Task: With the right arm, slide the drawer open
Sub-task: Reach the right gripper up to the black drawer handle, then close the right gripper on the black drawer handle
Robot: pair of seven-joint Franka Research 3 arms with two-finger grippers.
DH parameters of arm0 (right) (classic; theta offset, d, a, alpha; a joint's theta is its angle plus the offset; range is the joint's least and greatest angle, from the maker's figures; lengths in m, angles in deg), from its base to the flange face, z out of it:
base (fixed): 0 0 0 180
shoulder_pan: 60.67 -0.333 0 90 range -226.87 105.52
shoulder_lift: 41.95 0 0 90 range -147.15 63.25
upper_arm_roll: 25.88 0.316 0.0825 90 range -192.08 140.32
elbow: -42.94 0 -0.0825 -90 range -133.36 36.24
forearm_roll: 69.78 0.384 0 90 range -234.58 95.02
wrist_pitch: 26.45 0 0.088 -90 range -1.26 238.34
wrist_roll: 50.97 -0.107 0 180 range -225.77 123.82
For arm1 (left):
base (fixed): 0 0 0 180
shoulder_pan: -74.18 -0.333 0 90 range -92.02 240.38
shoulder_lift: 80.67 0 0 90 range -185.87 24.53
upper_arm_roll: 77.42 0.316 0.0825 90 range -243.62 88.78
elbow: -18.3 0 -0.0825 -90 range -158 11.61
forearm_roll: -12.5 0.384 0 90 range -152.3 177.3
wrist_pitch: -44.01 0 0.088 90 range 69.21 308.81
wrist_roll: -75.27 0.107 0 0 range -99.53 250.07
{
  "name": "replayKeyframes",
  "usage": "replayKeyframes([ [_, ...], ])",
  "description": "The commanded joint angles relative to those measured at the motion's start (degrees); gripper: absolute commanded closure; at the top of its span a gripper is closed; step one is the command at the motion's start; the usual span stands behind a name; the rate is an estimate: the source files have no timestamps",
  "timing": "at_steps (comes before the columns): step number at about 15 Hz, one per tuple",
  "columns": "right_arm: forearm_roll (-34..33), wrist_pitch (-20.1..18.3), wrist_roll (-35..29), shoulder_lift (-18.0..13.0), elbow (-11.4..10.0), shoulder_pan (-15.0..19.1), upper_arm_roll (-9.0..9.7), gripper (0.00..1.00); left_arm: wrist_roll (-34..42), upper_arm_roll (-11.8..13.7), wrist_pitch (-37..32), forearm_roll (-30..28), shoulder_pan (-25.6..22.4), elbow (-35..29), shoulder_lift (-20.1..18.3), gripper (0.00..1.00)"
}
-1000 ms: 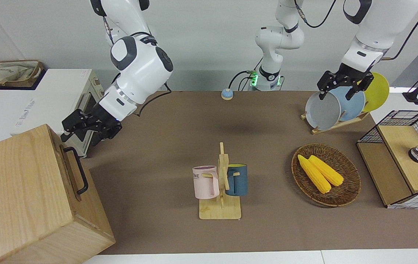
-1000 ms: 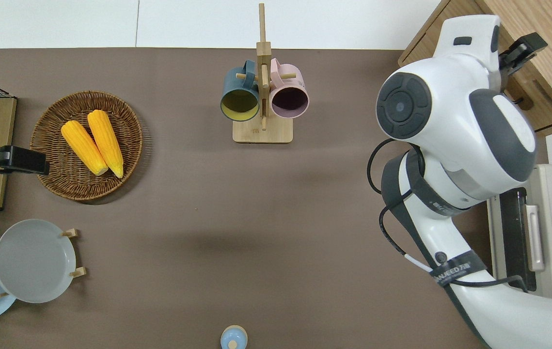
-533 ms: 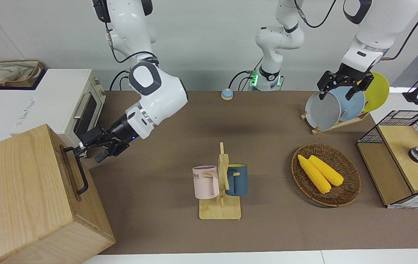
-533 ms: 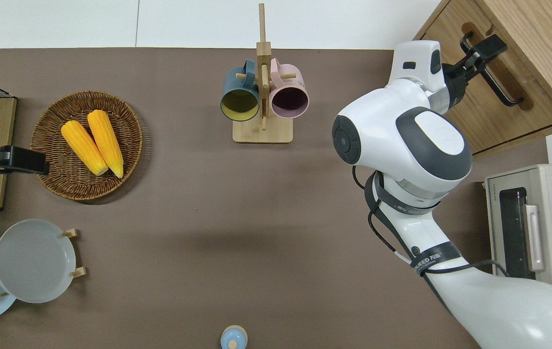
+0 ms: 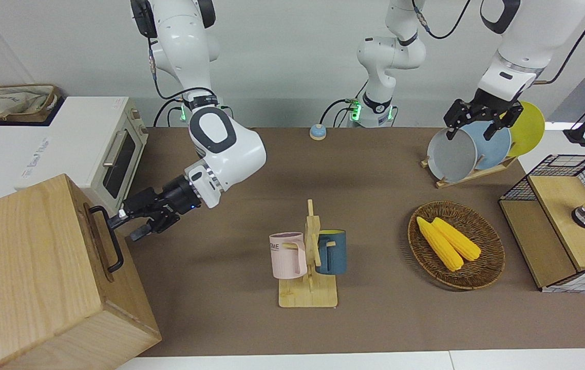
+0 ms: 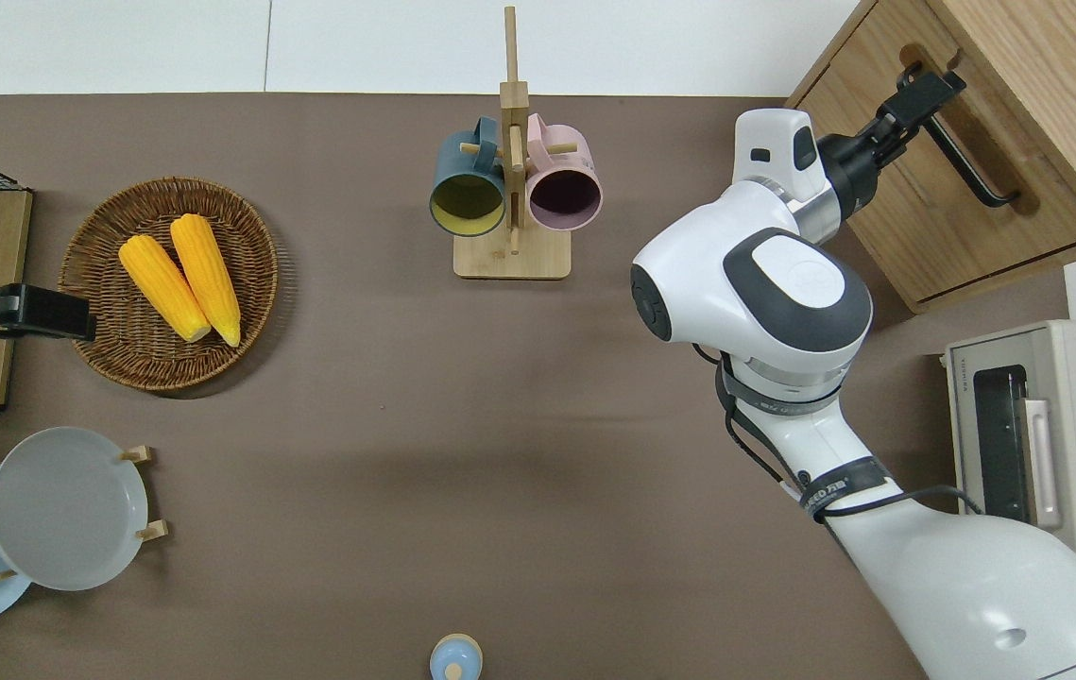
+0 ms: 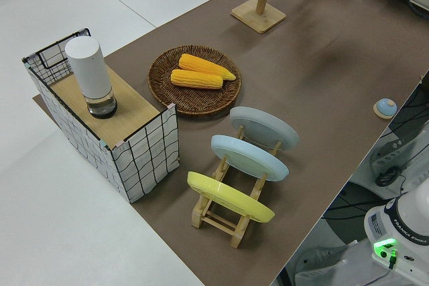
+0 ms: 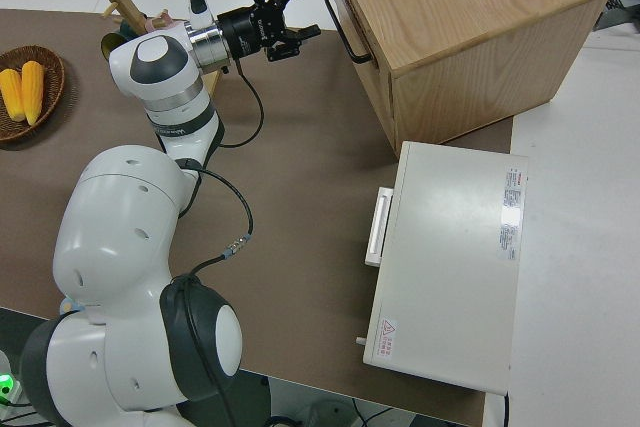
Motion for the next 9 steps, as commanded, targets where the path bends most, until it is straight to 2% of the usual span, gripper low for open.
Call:
replayKeyframes([
  [1, -5.19, 1.07, -3.67, 1.29, -0.7, 0.46, -0.09, 0.017, 0.33, 0.92, 0.04, 0.87, 0.99, 1.12, 0.69, 0.0],
  [6, -10.64, 1.07, -7.98, 2.88, -0.87, 0.99, -0.53, 0.019, 0.33, 0.92, 0.04, 0.78, 0.99, 1.12, 0.69, 0.0],
  [9, -10.92, 0.98, -11.84, 3.23, -0.96, 1.43, -0.7, 0.021, 0.33, 0.92, 0.04, 0.87, 0.99, 1.12, 0.69, 0.0],
])
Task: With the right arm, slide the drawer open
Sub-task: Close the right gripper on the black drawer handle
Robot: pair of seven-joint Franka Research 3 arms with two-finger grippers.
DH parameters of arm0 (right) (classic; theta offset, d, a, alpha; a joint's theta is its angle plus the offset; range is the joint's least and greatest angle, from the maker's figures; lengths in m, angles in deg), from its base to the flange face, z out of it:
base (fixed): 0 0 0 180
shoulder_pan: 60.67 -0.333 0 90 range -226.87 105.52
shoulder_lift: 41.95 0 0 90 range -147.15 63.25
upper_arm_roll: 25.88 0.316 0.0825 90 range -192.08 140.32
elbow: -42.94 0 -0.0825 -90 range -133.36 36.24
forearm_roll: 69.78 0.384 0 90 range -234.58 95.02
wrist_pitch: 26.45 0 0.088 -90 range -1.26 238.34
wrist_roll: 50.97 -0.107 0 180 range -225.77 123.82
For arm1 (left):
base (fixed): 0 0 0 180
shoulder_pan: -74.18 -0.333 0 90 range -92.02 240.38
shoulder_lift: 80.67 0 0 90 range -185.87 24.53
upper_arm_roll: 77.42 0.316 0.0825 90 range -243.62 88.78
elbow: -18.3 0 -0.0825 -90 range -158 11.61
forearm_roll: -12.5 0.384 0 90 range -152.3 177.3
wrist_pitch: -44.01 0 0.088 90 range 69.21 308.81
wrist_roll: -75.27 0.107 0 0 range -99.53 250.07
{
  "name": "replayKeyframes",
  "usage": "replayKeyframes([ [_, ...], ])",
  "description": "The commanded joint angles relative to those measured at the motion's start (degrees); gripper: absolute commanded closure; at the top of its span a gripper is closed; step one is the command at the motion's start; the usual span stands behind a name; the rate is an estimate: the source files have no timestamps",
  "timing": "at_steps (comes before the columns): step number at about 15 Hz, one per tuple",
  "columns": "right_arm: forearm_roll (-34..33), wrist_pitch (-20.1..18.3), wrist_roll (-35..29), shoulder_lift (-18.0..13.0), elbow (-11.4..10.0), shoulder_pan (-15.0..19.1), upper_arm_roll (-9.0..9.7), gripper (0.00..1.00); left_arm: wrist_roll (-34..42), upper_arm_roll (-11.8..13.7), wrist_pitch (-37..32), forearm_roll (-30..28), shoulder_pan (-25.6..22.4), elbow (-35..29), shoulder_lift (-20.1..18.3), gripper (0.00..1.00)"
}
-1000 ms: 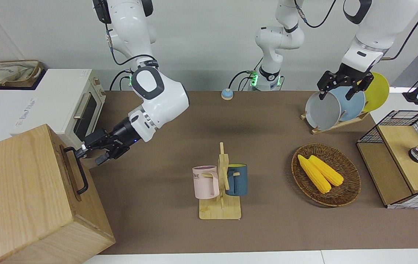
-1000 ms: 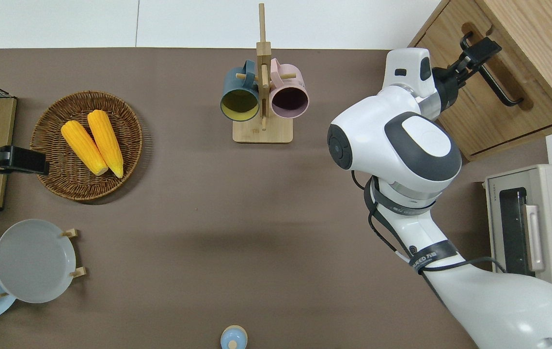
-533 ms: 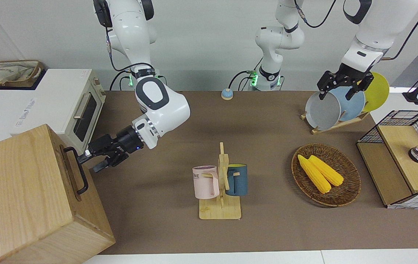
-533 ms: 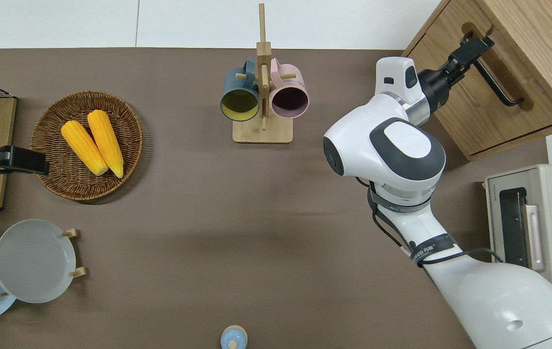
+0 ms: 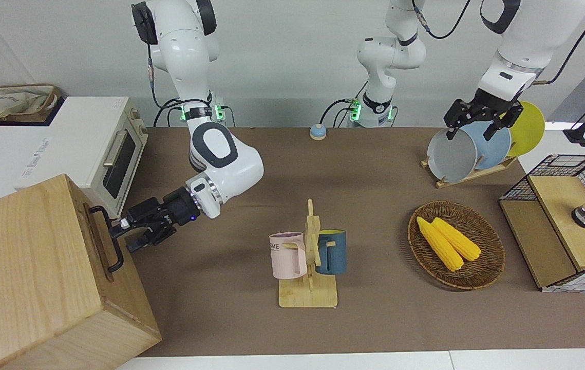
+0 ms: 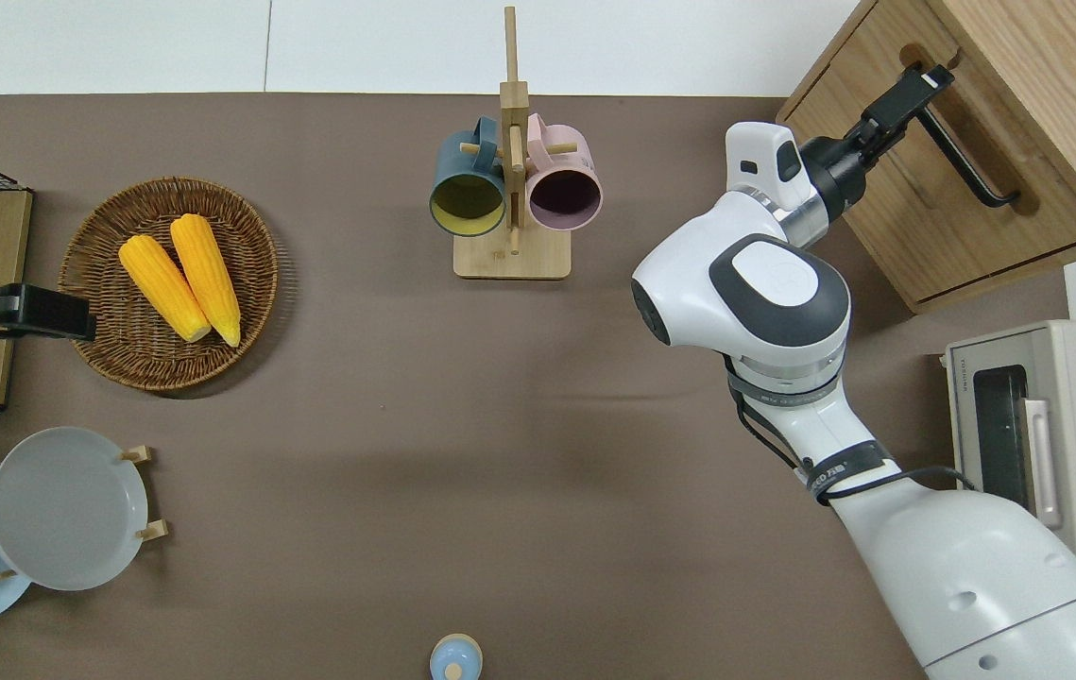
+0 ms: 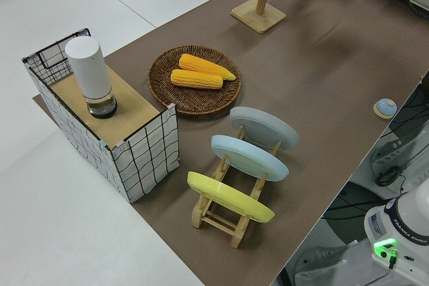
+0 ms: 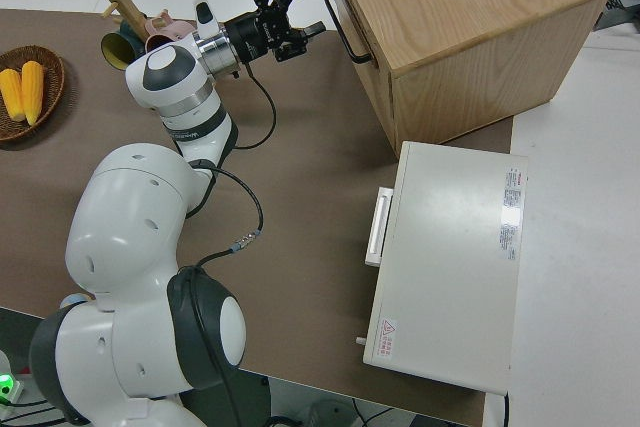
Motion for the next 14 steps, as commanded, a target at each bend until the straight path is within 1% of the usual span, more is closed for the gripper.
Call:
replayKeyframes([
  [1, -2.45, 0.62, -6.07, 0.34, -0.6, 1.29, 0.25, 0.021, 0.33, 0.92, 0.04, 0.78, 0.99, 1.12, 0.69, 0.0],
  [5, -1.75, 0.44, -6.97, 0.26, -0.6, 1.47, 0.16, 0.021, 0.33, 0.92, 0.04, 0.87, 0.99, 1.12, 0.69, 0.0],
  [7, -1.57, 0.09, -6.97, 0.26, -0.69, 1.47, 0.16, 0.05, 0.33, 0.92, 0.04, 0.78, 0.99, 1.12, 0.69, 0.0],
  [9, -1.57, 0.09, -6.97, 0.26, -1.04, 1.9, 0.16, 0.198, 0.33, 0.92, 0.04, 0.87, 0.99, 1.12, 0.69, 0.0],
  [11, -1.57, 0.09, -6.88, 0.17, -1.3, 1.99, 0.16, 0.389, 0.33, 0.92, 0.04, 0.78, 0.99, 1.12, 0.69, 0.0],
  [13, -1.48, 0.09, -6.79, 0.17, -1.3, 1.91, 0.16, 0.517, 0.33, 0.92, 0.04, 0.87, 0.99, 1.12, 0.69, 0.0],
  [14, -1.48, 0.09, -6.79, 0.17, -1.22, 1.91, 0.16, 0.546, 0.33, 0.92, 0.04, 0.87, 0.99, 1.12, 0.69, 0.0],
])
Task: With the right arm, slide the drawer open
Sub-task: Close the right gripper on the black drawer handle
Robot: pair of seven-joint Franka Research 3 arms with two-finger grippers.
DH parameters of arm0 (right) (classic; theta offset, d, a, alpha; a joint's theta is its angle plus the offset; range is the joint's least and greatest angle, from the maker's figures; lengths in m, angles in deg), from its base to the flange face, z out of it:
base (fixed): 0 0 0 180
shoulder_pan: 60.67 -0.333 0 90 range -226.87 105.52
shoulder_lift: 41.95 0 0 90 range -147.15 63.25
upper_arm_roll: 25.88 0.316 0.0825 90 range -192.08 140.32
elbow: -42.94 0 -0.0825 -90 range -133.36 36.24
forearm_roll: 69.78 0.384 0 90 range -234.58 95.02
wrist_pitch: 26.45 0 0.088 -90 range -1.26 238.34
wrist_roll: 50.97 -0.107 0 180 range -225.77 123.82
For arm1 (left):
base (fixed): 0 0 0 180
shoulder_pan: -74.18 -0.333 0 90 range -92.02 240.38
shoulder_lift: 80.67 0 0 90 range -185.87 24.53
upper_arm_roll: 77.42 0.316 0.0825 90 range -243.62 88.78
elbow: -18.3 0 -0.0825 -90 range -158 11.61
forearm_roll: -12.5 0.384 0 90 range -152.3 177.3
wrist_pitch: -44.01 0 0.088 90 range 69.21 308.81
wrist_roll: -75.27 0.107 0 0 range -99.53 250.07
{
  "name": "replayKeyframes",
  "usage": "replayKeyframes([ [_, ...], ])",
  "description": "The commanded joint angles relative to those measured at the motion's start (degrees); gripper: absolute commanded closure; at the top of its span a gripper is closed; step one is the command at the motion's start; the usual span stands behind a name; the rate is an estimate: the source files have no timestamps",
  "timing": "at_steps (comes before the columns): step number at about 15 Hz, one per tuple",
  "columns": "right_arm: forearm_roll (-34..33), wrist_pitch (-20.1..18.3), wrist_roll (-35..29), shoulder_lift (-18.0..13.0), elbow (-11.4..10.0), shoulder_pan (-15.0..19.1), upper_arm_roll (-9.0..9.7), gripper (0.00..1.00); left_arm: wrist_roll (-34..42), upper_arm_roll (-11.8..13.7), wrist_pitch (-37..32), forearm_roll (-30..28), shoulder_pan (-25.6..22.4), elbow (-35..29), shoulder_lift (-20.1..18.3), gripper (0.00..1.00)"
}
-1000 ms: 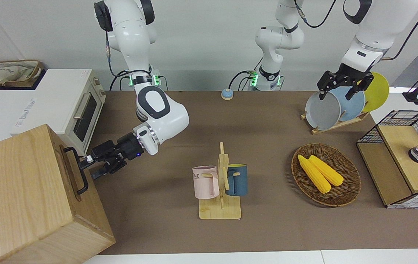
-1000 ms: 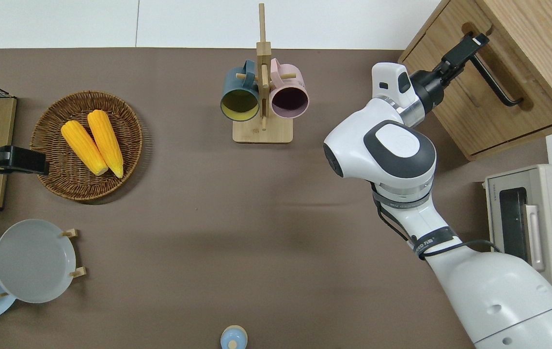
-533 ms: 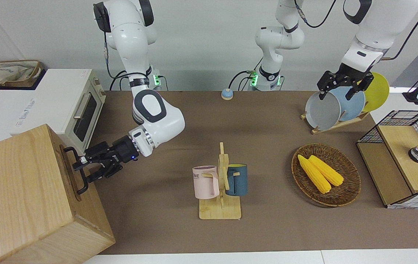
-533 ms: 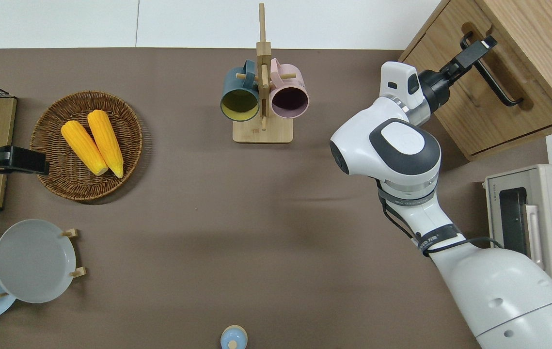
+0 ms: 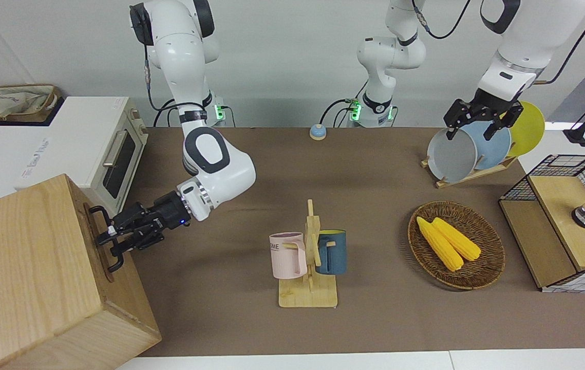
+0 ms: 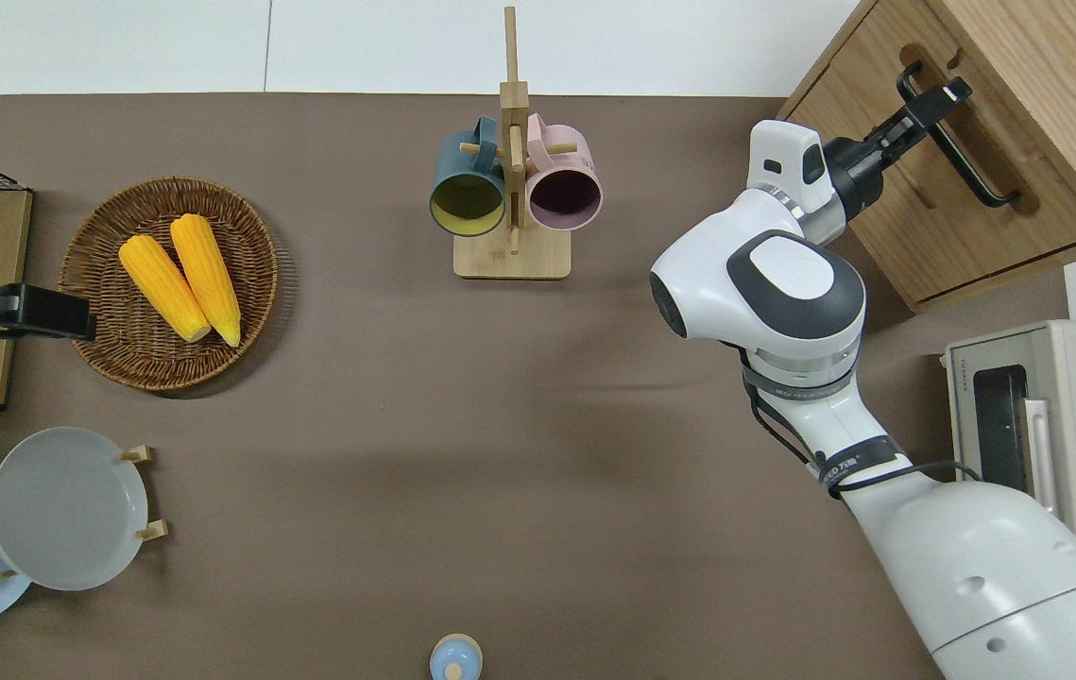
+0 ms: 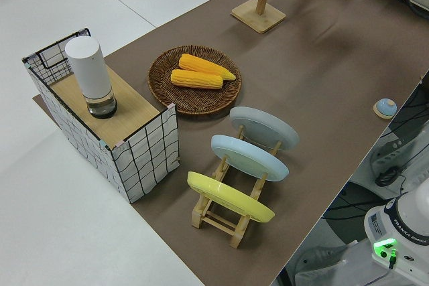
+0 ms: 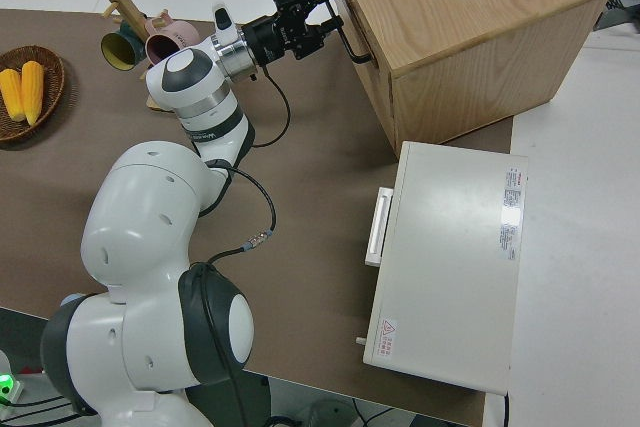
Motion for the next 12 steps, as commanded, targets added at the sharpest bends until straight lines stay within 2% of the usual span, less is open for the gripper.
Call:
replayKeyframes([
  [1, -1.16, 0.14, -1.74, -0.22, -0.9, 0.47, 0.5, 0.571, 0.33, 0.92, 0.04, 0.78, 0.99, 1.12, 0.69, 0.0],
  [3, -0.98, 0.14, -1.83, -0.31, -0.9, 0.38, 0.5, 0.592, 0.33, 0.92, 0.04, 0.87, 0.99, 1.12, 0.69, 0.0],
  [5, -0.28, -0.03, -1.91, -0.22, -0.9, -0.06, 0.5, 0.655, 0.33, 0.92, 0.04, 0.78, 0.99, 1.12, 0.69, 0.0],
  [10, 0.42, -0.65, -1.21, -0.31, -0.98, -0.32, 0.5, 0.948, 0.33, 0.92, 0.04, 0.78, 0.99, 1.12, 0.69, 0.0],
  [12, 1.65, -1.0, -1.12, -0.4, -1.07, -0.5, 0.5, 0.988, 0.33, 0.92, 0.04, 0.78, 0.99, 1.12, 0.69, 0.0],
])
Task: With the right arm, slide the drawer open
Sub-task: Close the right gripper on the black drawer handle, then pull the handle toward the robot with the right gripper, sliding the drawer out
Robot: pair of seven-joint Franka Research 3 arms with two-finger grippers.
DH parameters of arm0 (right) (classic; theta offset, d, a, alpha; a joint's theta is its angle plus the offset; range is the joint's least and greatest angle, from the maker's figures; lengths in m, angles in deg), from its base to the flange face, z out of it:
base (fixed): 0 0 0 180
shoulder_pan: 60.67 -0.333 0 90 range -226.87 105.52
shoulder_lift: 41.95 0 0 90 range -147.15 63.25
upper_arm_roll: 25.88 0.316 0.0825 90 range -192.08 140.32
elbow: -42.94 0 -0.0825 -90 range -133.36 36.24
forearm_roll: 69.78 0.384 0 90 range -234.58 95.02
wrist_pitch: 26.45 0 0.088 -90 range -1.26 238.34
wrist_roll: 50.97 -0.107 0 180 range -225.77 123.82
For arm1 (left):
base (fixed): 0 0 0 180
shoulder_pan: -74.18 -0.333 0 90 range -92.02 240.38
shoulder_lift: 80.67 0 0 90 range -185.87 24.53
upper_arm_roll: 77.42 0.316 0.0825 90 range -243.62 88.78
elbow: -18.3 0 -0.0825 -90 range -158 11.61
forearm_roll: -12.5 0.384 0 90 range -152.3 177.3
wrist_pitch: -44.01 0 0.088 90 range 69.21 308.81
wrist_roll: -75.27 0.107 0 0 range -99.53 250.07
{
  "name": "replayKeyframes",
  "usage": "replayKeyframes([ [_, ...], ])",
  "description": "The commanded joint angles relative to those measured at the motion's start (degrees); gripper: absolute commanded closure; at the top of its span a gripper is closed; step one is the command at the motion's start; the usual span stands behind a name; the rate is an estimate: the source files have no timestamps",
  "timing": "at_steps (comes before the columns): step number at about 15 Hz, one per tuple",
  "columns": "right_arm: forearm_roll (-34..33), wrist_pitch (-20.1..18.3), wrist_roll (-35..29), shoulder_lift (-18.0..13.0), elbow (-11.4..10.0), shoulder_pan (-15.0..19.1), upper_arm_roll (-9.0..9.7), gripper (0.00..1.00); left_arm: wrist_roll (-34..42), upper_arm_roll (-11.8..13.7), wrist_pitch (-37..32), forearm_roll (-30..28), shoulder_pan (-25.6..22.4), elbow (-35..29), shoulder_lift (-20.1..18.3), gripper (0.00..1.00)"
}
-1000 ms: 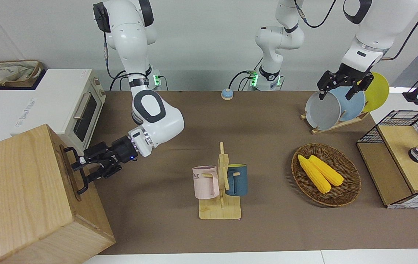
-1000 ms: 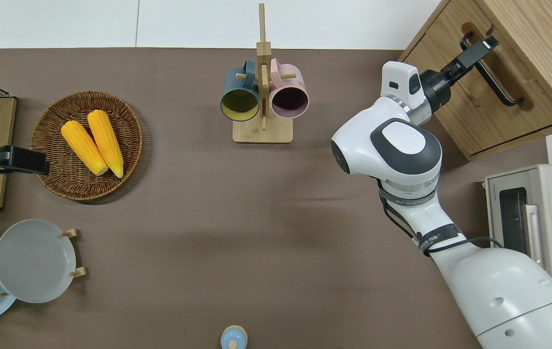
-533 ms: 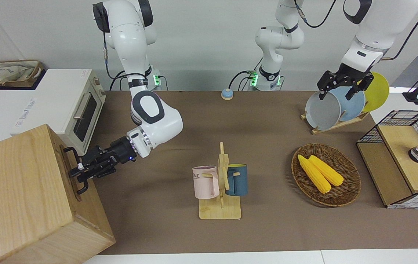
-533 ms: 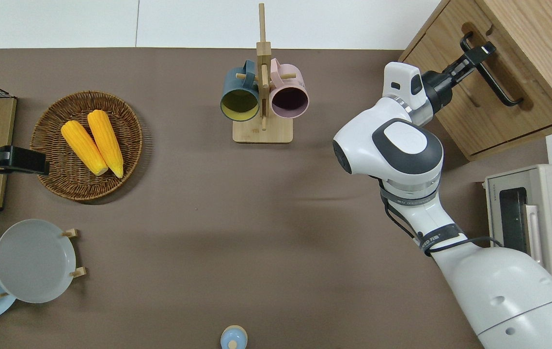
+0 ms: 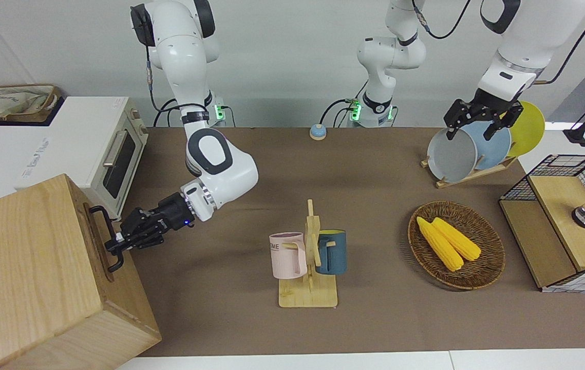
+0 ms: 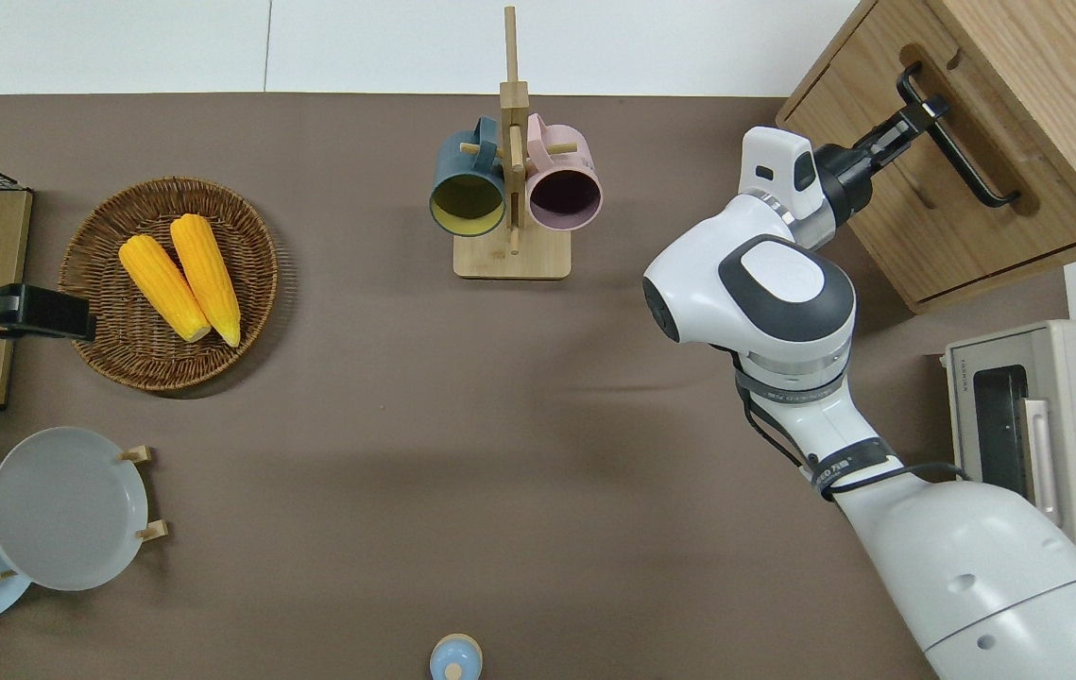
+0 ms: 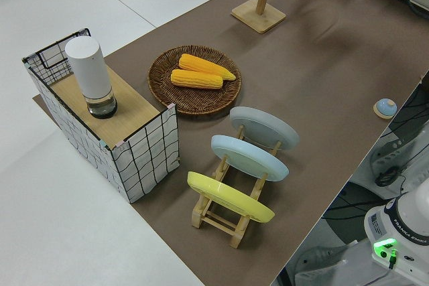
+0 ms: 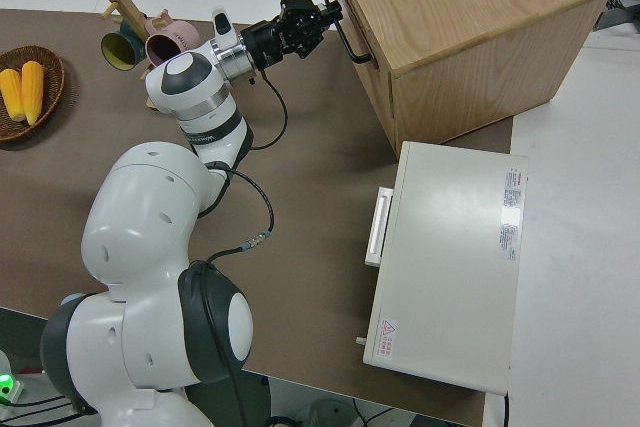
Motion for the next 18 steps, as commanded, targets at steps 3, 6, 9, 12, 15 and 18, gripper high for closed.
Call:
replayKeyframes([
  [3, 1.46, -2.97, 0.61, -0.63, -0.55, -1.49, 0.24, 0.996, 0.33, 0.92, 0.04, 0.78, 0.99, 1.12, 0.69, 0.0],
  [6, 3.57, -4.57, 0.87, -0.72, -0.38, -3.25, 0.24, 0.996, 0.33, 0.92, 0.04, 0.78, 0.99, 1.12, 0.69, 0.0],
  [9, 4.53, -6.32, 1.58, -0.72, -0.03, -4.91, 0.24, 0.996, 0.33, 0.92, 0.04, 0.87, 0.99, 1.12, 0.69, 0.0],
  [12, 4.8, -9.66, 1.67, -0.72, -0.03, -6.59, 0.77, 0.996, 0.33, 0.92, 0.04, 0.78, 0.99, 1.12, 0.69, 0.0],
  [15, 7.43, -11.42, 1.75, -0.63, 0.15, -8.25, 1.12, 0.996, 0.33, 0.92, 0.04, 0.78, 0.99, 1.12, 0.69, 0.0],
  [18, 8.57, -13.27, 2.1, -0.72, 0.41, -10.18, 1.12, 0.996, 0.33, 0.92, 0.04, 0.87, 0.99, 1.12, 0.69, 0.0],
])
